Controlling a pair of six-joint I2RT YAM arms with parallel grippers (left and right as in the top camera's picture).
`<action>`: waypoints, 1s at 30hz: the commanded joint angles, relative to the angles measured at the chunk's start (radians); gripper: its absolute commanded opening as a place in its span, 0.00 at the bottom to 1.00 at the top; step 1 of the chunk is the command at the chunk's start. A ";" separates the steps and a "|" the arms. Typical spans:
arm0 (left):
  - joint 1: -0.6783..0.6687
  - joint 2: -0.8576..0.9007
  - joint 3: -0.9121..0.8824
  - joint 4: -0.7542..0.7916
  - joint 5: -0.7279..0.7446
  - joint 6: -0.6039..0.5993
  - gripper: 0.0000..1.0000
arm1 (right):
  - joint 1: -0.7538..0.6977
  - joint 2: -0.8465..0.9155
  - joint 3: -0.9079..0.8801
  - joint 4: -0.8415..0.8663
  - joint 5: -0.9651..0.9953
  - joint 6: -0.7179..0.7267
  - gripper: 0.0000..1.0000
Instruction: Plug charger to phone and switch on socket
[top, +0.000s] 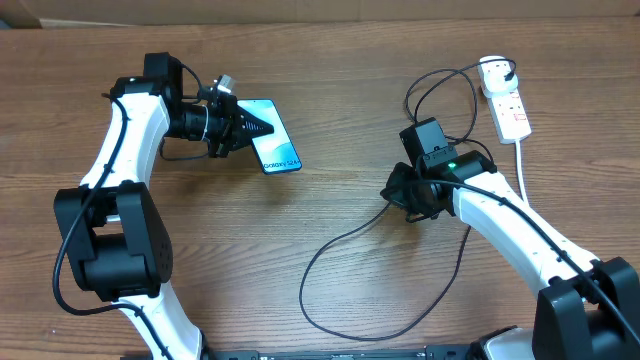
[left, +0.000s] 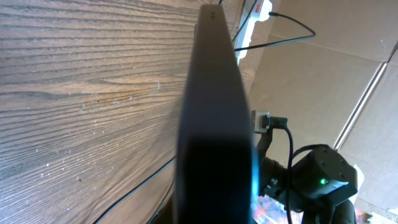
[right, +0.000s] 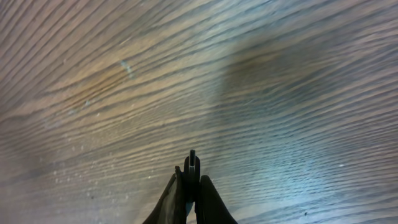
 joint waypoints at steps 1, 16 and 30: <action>-0.001 -0.006 0.004 -0.008 0.029 0.035 0.04 | 0.005 0.005 -0.007 0.002 0.082 0.016 0.04; -0.016 -0.006 0.004 -0.021 0.028 0.042 0.04 | 0.005 0.005 -0.158 0.105 0.148 0.039 0.04; -0.043 -0.006 0.004 -0.026 0.029 0.090 0.04 | 0.005 0.005 -0.158 0.106 0.130 0.037 0.34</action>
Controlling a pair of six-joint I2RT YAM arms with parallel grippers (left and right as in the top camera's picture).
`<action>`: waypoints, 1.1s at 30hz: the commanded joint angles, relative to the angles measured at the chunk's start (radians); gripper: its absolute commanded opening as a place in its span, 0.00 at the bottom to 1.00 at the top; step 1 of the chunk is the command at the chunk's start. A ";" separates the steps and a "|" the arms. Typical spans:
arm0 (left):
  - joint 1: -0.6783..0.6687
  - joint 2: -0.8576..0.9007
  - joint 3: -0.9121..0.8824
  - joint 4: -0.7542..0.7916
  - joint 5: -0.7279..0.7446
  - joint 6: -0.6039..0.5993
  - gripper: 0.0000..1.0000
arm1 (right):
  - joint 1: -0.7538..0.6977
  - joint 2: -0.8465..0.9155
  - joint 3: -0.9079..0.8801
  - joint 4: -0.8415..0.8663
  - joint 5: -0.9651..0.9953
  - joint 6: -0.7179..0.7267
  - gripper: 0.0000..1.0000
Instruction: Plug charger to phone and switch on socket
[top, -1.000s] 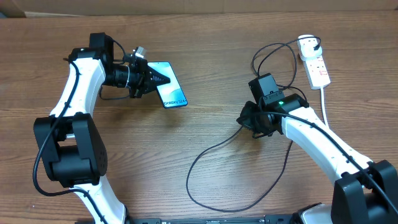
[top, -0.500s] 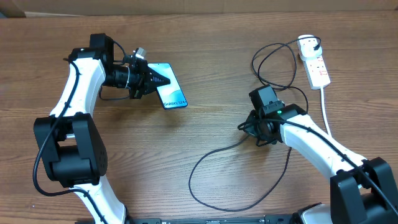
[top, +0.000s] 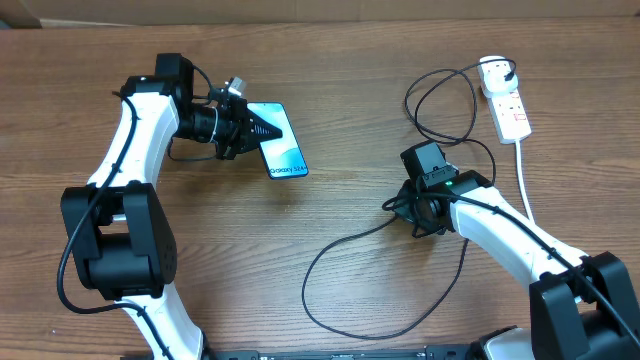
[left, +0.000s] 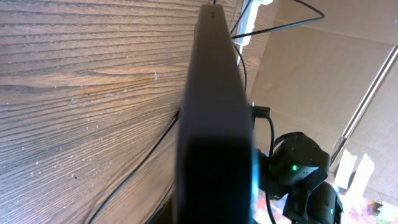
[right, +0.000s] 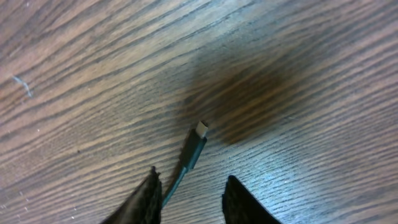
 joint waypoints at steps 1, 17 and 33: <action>-0.012 -0.006 0.004 -0.009 0.033 0.063 0.04 | 0.005 0.004 -0.003 0.003 -0.007 0.000 0.36; -0.085 -0.030 0.007 -0.134 0.151 0.448 0.04 | -0.125 -0.020 0.192 -0.288 -0.077 -0.009 0.56; -0.280 -0.317 0.281 -0.135 -0.583 0.127 0.04 | -0.213 -0.021 0.218 -0.348 -0.088 -0.008 1.00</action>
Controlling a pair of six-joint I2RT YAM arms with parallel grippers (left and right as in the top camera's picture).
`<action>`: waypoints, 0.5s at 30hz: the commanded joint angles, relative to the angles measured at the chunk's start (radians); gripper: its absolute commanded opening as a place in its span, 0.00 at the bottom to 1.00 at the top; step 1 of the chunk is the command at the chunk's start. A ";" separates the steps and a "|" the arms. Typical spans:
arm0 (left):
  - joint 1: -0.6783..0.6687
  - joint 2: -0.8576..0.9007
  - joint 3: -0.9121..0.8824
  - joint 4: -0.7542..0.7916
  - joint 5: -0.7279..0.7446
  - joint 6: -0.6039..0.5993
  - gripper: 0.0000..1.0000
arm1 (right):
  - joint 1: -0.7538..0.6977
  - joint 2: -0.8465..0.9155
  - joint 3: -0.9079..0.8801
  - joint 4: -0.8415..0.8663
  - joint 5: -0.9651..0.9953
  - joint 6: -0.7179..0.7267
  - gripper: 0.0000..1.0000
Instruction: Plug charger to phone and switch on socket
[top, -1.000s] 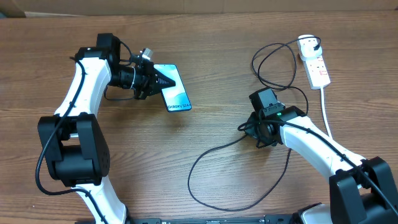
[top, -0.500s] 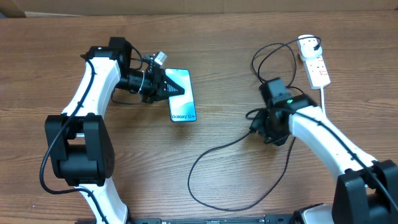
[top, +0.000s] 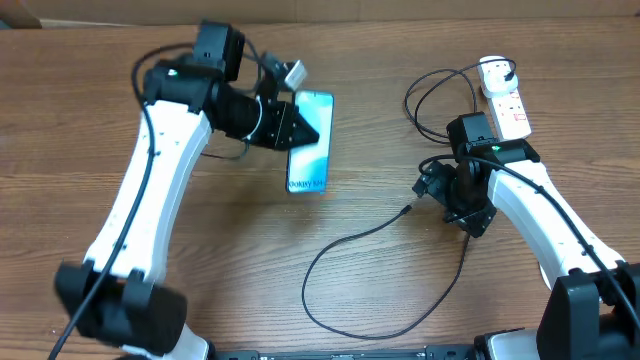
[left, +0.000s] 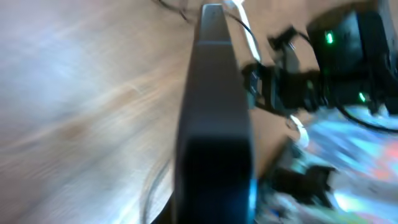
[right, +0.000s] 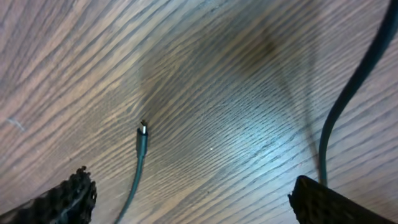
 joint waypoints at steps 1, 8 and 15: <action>-0.026 -0.063 0.101 0.002 -0.292 -0.176 0.04 | -0.001 -0.019 0.023 0.010 -0.003 -0.003 1.00; -0.081 -0.058 0.104 -0.019 -0.435 -0.266 0.04 | -0.001 -0.019 0.023 0.013 -0.003 -0.003 1.00; -0.128 -0.015 0.103 -0.043 -0.446 -0.266 0.04 | -0.001 -0.019 0.022 0.025 -0.003 0.006 1.00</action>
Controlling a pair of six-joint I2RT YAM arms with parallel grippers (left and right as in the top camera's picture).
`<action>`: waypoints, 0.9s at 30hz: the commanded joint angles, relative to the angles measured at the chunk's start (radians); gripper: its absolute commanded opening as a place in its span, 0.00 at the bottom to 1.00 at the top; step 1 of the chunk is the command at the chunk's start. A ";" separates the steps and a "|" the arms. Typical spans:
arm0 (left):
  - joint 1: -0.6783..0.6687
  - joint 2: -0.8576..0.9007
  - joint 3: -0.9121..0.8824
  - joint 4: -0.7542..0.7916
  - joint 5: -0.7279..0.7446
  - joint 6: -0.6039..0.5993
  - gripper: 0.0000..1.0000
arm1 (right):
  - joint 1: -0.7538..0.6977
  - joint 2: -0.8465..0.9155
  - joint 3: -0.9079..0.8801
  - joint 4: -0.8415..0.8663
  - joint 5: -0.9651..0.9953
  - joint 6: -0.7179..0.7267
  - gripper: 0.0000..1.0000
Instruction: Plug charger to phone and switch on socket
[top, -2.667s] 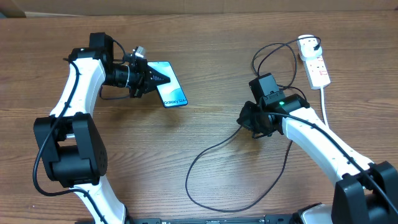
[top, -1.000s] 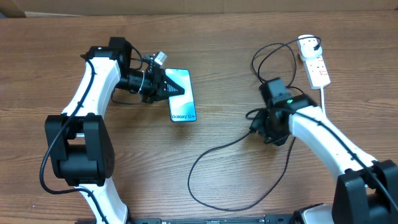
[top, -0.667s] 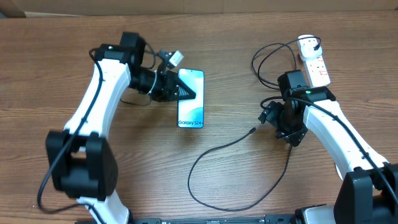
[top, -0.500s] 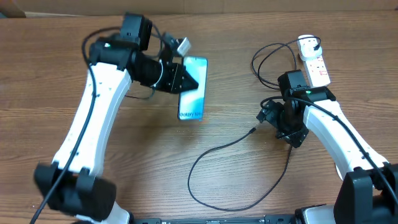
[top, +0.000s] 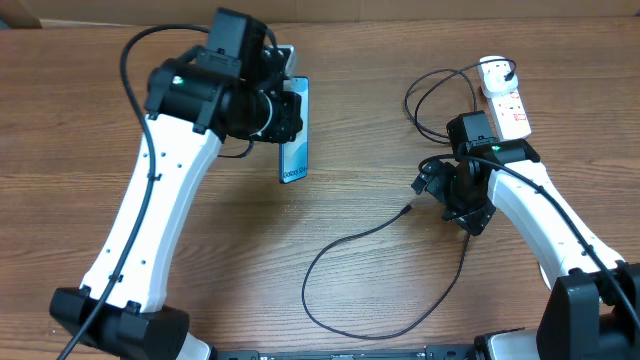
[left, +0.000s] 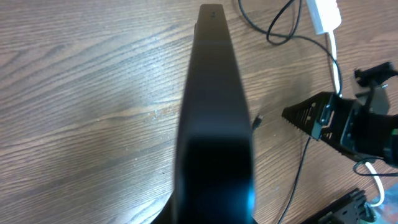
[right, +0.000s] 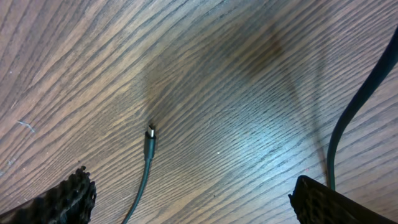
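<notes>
The phone hangs above the table, lit screen turned almost edge-on, with my left gripper shut on its top end. In the left wrist view the phone fills the middle and hides the fingers. The black charger cable lies on the wood, its plug end free. My right gripper is open wide above the table, with the plug lying just ahead of it and touched by neither finger. The white socket strip sits at the far right.
The cable makes a big loop near the front edge and smaller loops beside the socket strip. A white lead runs from the strip past my right arm. A cardboard wall stands behind the table.
My left arm has shifted a little left and turned the phone, so its screen now shows nearly edge-on from above. The right gripper stays open over the loose plug.
First my left gripper held the phone low at the left and my right gripper was shut on the cable plug. Then the right gripper was open with the plug lying on the table. Later the phone was raised toward the middle and the right gripper stood wider, further back.
</notes>
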 joint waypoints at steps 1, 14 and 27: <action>-0.028 0.031 0.008 -0.003 -0.023 -0.028 0.04 | -0.001 -0.019 0.023 0.004 -0.009 0.005 1.00; -0.037 0.042 0.008 0.039 -0.060 -0.128 0.04 | 0.001 -0.019 0.002 0.064 -0.198 0.041 1.00; -0.037 0.047 0.008 0.089 -0.119 -0.128 0.04 | 0.053 -0.019 -0.029 0.131 -0.222 0.041 1.00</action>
